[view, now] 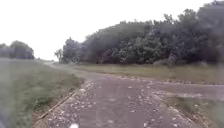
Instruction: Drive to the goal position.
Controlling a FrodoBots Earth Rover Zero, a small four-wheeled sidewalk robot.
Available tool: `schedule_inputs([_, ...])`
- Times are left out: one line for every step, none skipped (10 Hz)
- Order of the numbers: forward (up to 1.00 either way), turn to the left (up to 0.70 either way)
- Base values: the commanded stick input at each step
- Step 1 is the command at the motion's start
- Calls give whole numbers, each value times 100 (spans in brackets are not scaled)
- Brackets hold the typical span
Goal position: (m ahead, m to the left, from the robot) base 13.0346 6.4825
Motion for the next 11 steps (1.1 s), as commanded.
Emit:
schedule_inputs([70, 0])
schedule_inputs([70, 0])
schedule_inputs([70, 0])
schedule_inputs([70, 0])
schedule_inputs([70, 0])
schedule_inputs([70, 0])
schedule_inputs([70, 0])
schedule_inputs([70, 0])
schedule_inputs([70, 0])
schedule_inputs([70, 0])
schedule_inputs([70, 0])
